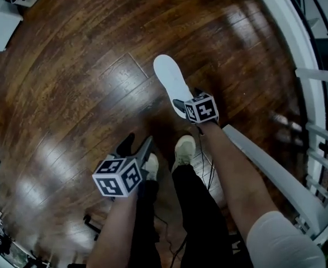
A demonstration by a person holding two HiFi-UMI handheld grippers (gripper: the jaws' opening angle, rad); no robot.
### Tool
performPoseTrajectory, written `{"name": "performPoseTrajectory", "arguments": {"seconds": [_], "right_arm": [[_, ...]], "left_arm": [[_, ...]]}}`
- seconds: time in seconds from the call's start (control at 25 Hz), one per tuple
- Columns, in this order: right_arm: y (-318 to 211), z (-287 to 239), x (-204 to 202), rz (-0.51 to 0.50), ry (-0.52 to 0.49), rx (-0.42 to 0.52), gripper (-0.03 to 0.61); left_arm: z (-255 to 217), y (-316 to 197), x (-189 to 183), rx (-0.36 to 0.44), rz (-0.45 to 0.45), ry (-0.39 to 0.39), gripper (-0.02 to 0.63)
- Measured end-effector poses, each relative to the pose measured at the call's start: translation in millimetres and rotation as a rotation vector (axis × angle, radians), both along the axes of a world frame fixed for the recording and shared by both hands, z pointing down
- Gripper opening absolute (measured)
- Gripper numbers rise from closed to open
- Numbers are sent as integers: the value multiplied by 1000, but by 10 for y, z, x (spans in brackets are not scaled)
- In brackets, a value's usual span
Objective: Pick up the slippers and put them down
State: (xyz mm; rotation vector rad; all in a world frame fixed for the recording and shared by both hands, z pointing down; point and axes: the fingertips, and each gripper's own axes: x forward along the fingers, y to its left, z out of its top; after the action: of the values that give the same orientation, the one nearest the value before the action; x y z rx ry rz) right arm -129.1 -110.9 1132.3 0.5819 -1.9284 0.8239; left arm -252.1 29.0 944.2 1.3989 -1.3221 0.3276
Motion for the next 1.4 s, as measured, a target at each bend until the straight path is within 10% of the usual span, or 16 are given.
{"name": "performPoseTrajectory", "arguments": {"seconds": [0.56,0.76,1.04,1.4], "right_arm": [[824,-4214,78,59,-96,12,454],[1104,-6153,218,140,-133,157,453],[1791,-7855,1125,284,-149,283,453],[2840,-8818,2613,550,-133,397,453]], "left_arm": [[-3289,76,-322,108,274,-91,256],[-4668,151,-257,217,431,-87,256],[-5910,361,181,305,601,-82,255],[-6625,520,1214,414,812,-78,256]]}}
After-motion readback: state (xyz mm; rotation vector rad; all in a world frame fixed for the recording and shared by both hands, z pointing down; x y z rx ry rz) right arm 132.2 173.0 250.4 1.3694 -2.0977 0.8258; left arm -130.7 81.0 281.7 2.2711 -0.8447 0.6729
